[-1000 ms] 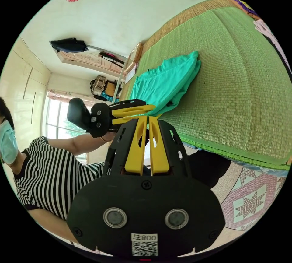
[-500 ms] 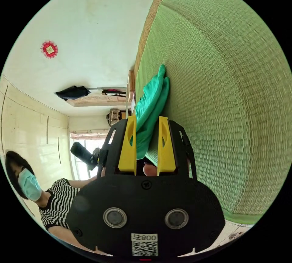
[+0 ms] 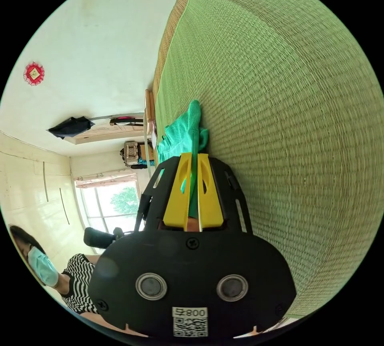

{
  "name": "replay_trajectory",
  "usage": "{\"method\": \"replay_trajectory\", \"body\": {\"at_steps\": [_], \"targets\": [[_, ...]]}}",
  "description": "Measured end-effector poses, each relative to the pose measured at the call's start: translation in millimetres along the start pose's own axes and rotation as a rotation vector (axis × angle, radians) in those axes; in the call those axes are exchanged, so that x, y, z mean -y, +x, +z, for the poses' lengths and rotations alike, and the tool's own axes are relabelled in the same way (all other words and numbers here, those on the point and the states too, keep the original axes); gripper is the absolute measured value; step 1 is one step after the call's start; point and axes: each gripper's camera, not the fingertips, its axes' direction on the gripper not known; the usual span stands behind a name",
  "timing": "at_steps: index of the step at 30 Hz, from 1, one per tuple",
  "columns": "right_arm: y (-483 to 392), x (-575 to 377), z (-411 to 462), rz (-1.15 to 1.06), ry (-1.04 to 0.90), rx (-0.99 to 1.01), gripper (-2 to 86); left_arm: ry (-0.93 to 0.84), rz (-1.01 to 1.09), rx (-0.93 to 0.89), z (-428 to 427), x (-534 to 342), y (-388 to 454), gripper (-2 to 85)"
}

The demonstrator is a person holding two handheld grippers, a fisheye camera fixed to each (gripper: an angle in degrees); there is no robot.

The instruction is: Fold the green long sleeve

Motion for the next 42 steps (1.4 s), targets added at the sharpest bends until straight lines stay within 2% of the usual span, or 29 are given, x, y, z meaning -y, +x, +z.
{"method": "replay_trajectory", "body": {"at_steps": [9,15,23,29,35,42], "targets": [[-44.6,-9.1,8.3,-0.047,0.060,-0.084,1.5,0.079,-0.012,-0.111,-27.3,-32.7,-40.5,1.4],[-111.7,-17.0,45.5,-0.130,0.118,-0.053,1.4,0.270,-0.121,-0.225,-92.6,-92.0,-104.3,1.2],[-252.5,-9.7,196.0,-0.373,0.005,-0.138,1.3,0.621,-0.497,-0.385,-185.2,-251.9,-227.8,1.2],[-301.1,-5.5,339.3,-0.413,-0.123,-0.238,1.2,0.764,-0.794,-0.465,-210.5,-369.1,-307.0,1.2],[-313.4,4.4,459.0,-0.371,-0.226,-0.379,1.2,0.801,-0.979,-0.543,-218.8,-447.2,-367.6,1.2],[-327.2,11.5,538.7,-0.369,-0.269,-0.465,1.2,0.850,-1.046,-0.611,-239.4,-501.6,-417.0,1.2]]}}
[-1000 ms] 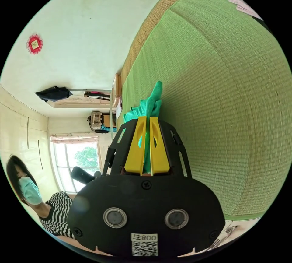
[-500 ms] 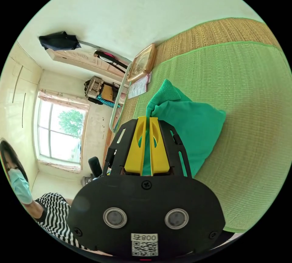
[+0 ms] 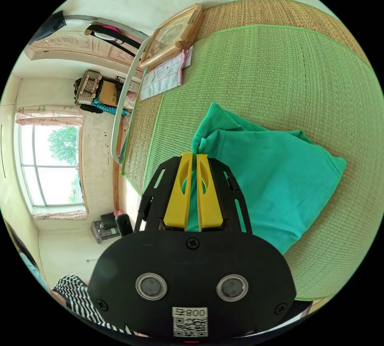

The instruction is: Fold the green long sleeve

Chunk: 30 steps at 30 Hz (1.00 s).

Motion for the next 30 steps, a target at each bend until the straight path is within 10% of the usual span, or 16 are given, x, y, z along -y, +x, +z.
{"method": "replay_trajectory", "body": {"at_steps": [30], "targets": [[-71.9,57.5,119.0,-0.090,-0.033,0.001,0.6,0.057,-0.150,-0.029,-152.4,62.7,-17.7,1.5]]}}
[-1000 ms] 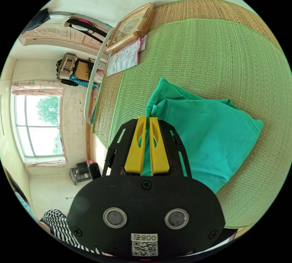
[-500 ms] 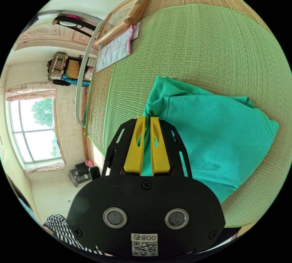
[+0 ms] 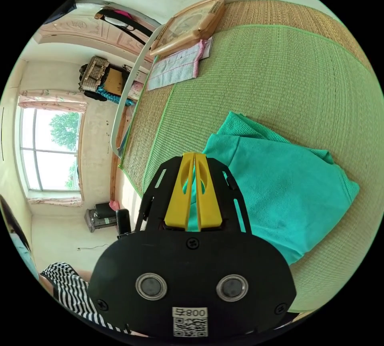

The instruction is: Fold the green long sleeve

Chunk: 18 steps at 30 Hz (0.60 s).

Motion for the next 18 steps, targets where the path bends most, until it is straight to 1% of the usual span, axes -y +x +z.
{"method": "replay_trajectory", "body": {"at_steps": [3,6,8,11,14,18], "targets": [[-4.7,-0.8,-1.9,-0.044,0.010,-0.050,0.2,0.014,0.035,0.046,-9.2,-5.4,11.1,1.5],[-6.0,4.2,7.0,-0.065,-0.007,-0.099,0.1,0.023,0.114,0.126,-14.2,-11.2,29.2,1.5],[-6.1,10.5,23.4,-0.076,-0.041,-0.171,0.1,0.021,0.195,0.173,-11.2,-13.4,46.0,1.4],[-3.1,17.9,48.8,-0.079,-0.110,-0.240,0.1,-0.008,0.256,0.238,-3.1,-13.0,59.8,1.2],[-4.1,19.0,51.8,-0.088,-0.094,-0.223,0.1,-0.014,0.240,0.305,-5.0,-18.5,59.3,1.0],[-6.0,9.6,38.6,-0.140,-0.043,-0.186,0.1,0.015,0.232,0.345,-12.2,-35.3,59.1,0.6]]}}
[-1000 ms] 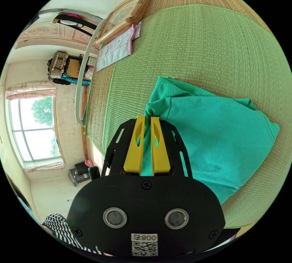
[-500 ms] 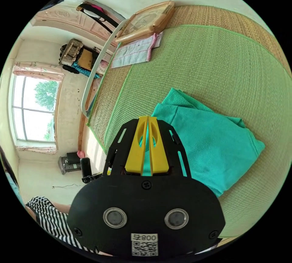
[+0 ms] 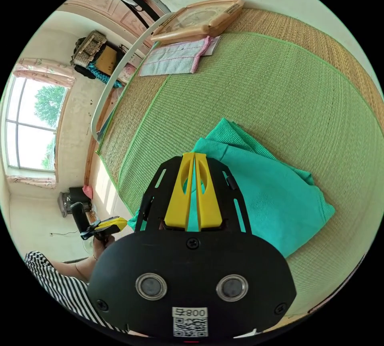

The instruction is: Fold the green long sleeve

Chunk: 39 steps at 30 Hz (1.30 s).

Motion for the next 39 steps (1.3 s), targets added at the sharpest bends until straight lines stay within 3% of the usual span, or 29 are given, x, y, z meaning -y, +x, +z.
{"method": "replay_trajectory", "body": {"at_steps": [4,8,11,17,23,27,33,39], "targets": [[3.6,-23.3,-14.8,-0.030,0.053,0.106,0.1,0.048,0.088,-0.012,-4.0,-4.8,20.0,0.3],[-19.0,-57.7,0.4,-0.183,-0.055,0.249,0.1,-0.062,0.198,0.008,22.5,2.5,43.0,0.2],[-33.3,-75.5,27.0,-0.254,-0.165,0.231,0.0,-0.101,0.179,0.158,41.1,0.4,40.8,0.2],[-28.5,-71.7,62.9,-0.228,-0.224,0.173,0.0,-0.140,0.120,0.136,51.3,-11.0,36.8,0.1],[-13.6,-83.8,63.9,-0.175,-0.196,0.202,0.0,-0.109,0.173,0.094,54.3,-23.7,58.9,0.1],[-12.0,-88.5,65.8,-0.165,-0.200,0.177,0.0,-0.221,0.152,0.152,79.7,-26.4,56.6,0.1],[-19.4,-102.0,58.4,-0.186,-0.172,0.093,0.0,-0.174,0.156,0.159,85.6,-43.8,69.2,0.1],[8.3,-129.0,19.6,-0.182,-0.086,0.153,0.1,-0.178,0.168,0.185,96.9,-54.7,86.3,0.1]]}}
